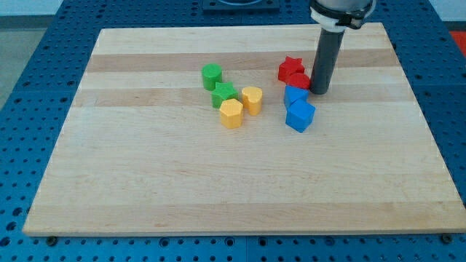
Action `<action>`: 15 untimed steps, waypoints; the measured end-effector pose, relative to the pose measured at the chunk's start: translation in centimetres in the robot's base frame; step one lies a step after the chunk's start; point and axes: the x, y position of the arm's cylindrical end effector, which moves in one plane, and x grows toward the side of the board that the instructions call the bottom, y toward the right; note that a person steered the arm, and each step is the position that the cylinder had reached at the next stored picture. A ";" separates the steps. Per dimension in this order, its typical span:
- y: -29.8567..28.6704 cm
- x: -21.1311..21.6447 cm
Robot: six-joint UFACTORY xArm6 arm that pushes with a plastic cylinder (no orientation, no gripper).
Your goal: Nudge the red circle and blue triangle
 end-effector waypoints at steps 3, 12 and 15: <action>0.0 0.0; -0.1 -1.8; -0.3 0.0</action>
